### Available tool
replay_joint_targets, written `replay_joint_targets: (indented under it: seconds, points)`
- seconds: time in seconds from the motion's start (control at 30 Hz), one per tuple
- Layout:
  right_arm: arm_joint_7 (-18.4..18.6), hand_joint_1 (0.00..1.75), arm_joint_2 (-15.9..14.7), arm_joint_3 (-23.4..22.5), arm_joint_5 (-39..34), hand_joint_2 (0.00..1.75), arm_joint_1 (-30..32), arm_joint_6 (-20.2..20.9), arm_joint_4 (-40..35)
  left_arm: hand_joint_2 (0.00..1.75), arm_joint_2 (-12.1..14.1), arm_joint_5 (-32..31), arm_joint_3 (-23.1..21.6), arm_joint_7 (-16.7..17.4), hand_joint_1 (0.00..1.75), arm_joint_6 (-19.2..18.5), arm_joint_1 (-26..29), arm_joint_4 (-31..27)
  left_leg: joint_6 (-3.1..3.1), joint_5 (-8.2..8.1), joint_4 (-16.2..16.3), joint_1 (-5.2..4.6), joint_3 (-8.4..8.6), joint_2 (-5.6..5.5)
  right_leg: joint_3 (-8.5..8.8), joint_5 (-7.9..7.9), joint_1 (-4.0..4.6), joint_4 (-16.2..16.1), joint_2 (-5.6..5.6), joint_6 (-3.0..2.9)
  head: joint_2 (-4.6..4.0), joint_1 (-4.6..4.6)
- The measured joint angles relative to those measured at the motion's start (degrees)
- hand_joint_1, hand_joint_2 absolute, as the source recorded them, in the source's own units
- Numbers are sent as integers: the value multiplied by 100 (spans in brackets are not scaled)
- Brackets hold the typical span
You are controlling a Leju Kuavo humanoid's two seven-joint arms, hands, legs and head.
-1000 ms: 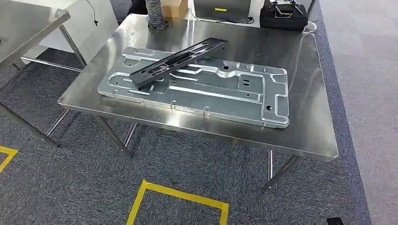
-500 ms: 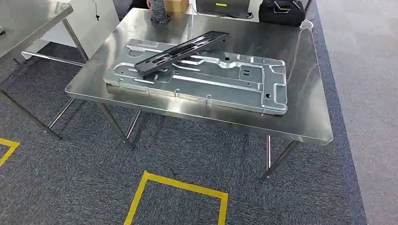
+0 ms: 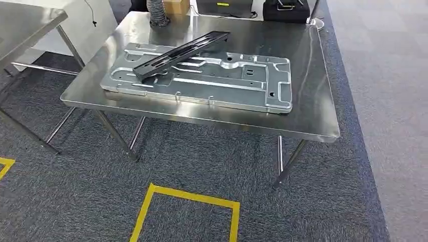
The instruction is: Take the parts from the cabinet and place them on the table.
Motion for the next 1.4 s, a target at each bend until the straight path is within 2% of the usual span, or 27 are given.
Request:
replay_joint_targets:
  seconds: [0.1, 0.13, 0.2, 0.27, 0.33, 0.4, 0.43, 0.47, 0.5, 0.53, 0.63, 0.67, 0.7, 0.73, 0.8, 0.83, 0.87, 0.93, 0.97, 1.0, 1.03, 1.13, 1.17, 1.23, 1.27, 1.33, 1.4]
  points:
    - [18, 0, 11, -2, 0, 0, -3, 55, 4, 0, 0, 0, -7, -2, 0, 4, -2, 0, 26, 17, -79, -35, -25, 132, -46, 95, -54, -42, 178, 142, 0, 2]
    - [20, 0, 11, -4, 0, 0, 12, 53, 9, 0, 0, 0, -11, -9, 0, 4, -5, 0, 90, 61, -159, -9, -11, 192, -54, 116, -16, -66, 218, 191, 0, 2]
    - [26, 0, 9, -7, 0, 0, 12, 52, 11, 0, 0, 0, -15, -17, 0, 4, -19, 0, 195, 125, -240, 12, -10, 329, -201, -133, -8, 233, -156, 179, 0, 2]
    - [29, 0, 11, -7, -2, 0, -20, 57, 11, 0, 0, 0, -15, -18, 0, 4, 8, 0, 226, 131, -238, -12, -41, 492, -661, -615, -22, 1195, -265, 213, 0, 2]
    - [31, 0, 15, -7, -4, 0, 9, 66, 20, 0, 0, 0, -15, -20, 0, 4, 12, 0, 232, 132, -216, -36, -70, 624, -934, -745, -25, 1807, -280, 243, 0, 2]
    - [33, 0, 13, -11, -9, 0, 41, 68, 24, 0, 0, 0, -15, -20, 0, 0, 10, 0, 229, 123, -189, -44, -79, 741, -676, -410, -21, 1345, -321, 244, 0, 2]
    - [33, 0, 13, -11, -9, 0, 40, 66, 24, 0, 0, -2, -17, -20, 0, -2, 5, 0, 218, 108, -165, -44, -78, 806, -363, -142, -18, 758, -389, 232, 0, 2]
    - [33, 0, 11, -11, -9, 0, 32, 66, 24, 0, 0, -4, -20, -22, 0, -2, -4, 0, 196, 93, -136, -48, -79, 859, -82, 48, -12, 257, -551, 212, 0, 2]
    - [33, 0, 11, -11, -9, 0, 13, 63, 24, 0, 0, -11, -22, -26, 0, -2, -9, 0, 158, 65, -95, -94, -92, 904, 26, -18, 44, -9, -825, 173, 0, 2]
    - [33, 0, 9, -11, -9, 0, 3, 59, 24, 0, 2, -22, -22, -26, 0, -2, -8, 0, 130, 47, -80, -103, -96, 934, 4, 32, 50, -1, -696, 128, 0, 2]
    - [33, 0, 4, -31, -9, 0, 54, 57, 24, 0, 0, -35, -26, -35, 0, -2, -30, 0, 68, 53, -88, -105, -67, 1081, -47, 60, 58, -13, -546, 62, 0, 2]
    - [40, 0, 6, -42, -9, 0, 60, 57, 26, 0, 2, -41, -28, -41, 0, -2, -30, 0, 8, -6, -45, -74, -82, 960, -31, 103, 9, -49, -490, 15, 0, 2]
    - [48, 0, 6, -44, -9, 0, 52, 57, 26, 0, 2, -44, -28, -48, 0, -2, -25, 0, -33, -188, 157, -65, -151, 677, -55, 129, 3, -52, -436, -24, 0, 2]
    - [48, 0, 6, -46, -9, 0, 29, 57, 24, 0, 2, -44, -26, -48, 0, -2, -12, 0, -49, -435, 529, -51, -303, 547, -78, 144, 5, -52, -381, -46, 0, 0]
    - [48, 0, 6, -46, -9, 0, 19, 59, 26, 0, 2, -44, -26, -48, 0, -2, 13, 0, -74, -871, 1442, -35, -687, 470, -121, 167, 7, -41, -250, -57, 0, 2]
    - [50, 0, 6, -48, -9, 0, 30, 70, 26, 0, 2, -46, -26, -48, 0, -2, 16, 0, -78, -943, 1752, -28, -823, 464, -143, 177, 6, -32, -172, -45, 0, 2]
    - [50, 0, 6, -52, -11, 0, 43, 74, 26, 0, 2, -46, -26, -48, 0, -2, 17, 0, -79, -859, 1747, -16, -821, 464, -154, 183, 3, -22, -98, -34, 0, 0]
    - [55, 0, 9, -57, -13, 0, 46, 77, 28, 0, 2, -46, -26, -50, 0, -2, 14, 0, -58, -356, 950, 7, -427, 424, -158, 192, -8, 10, 70, -15, 0, 2]
    - [55, 0, 9, -57, -13, 0, 41, 79, 28, 0, 2, -48, -26, -50, 0, -2, 12, 0, -42, -103, 423, 21, -170, 307, -158, 194, -14, 21, 146, 2, 0, 0]
    - [55, 0, 9, -57, -13, 0, 39, 79, 31, 0, 7, -48, -26, -50, 0, -2, 17, 0, -17, -44, 66, 44, -19, 0, -175, 202, -24, 24, 204, 34, 0, 2]
    - [57, 0, 9, -57, -13, 0, 20, 79, 31, 0, 7, -50, -28, -57, 0, -2, 16, 0, -2, -66, -38, 40, -7, -48, -218, 213, 9, 64, 281, 85, 0, 2]
    - [61, 0, 6, -70, -17, 0, 76, 70, 35, 0, 9, -57, -28, -70, 0, 0, 1, 0, 98, -25, 4, -11, -44, 119, -287, 305, -33, -3, 461, 236, 0, 0]
    - [57, 0, 0, -85, -17, 0, 84, 64, 35, 0, 4, -63, -28, -81, 0, 0, -5, 0, 168, 33, -82, 50, -48, 188, -300, 304, -43, 10, 475, 264, 0, 2]
    - [18, 0, 4, -90, -17, 0, 97, 35, 42, 0, 6, -66, -28, -92, 0, 0, -14, 0, 248, 79, -110, 22, -66, 303, -521, -53, -8, 459, -124, 274, 0, 2]
    - [18, 0, 4, -90, 2, 0, 69, 11, 42, 0, 7, -66, -28, -92, 0, -2, 3, 0, 258, 85, -105, 2, -90, 372, -740, -320, -11, 940, -241, 297, 0, 2]
    - [20, 0, 9, -90, 39, 0, 65, 0, 44, 0, 9, -63, -28, -81, 0, -2, 24, 0, 266, 90, -90, -34, -136, 478, -1084, -651, -19, 1774, -303, 317, 0, 2]
    - [31, 0, 9, -90, 55, 0, 91, -4, 46, 0, 9, -59, -28, -77, 0, -2, 21, 0, 269, 93, -77, -53, -154, 535, -932, -479, -16, 1637, -310, 302, 0, 2]
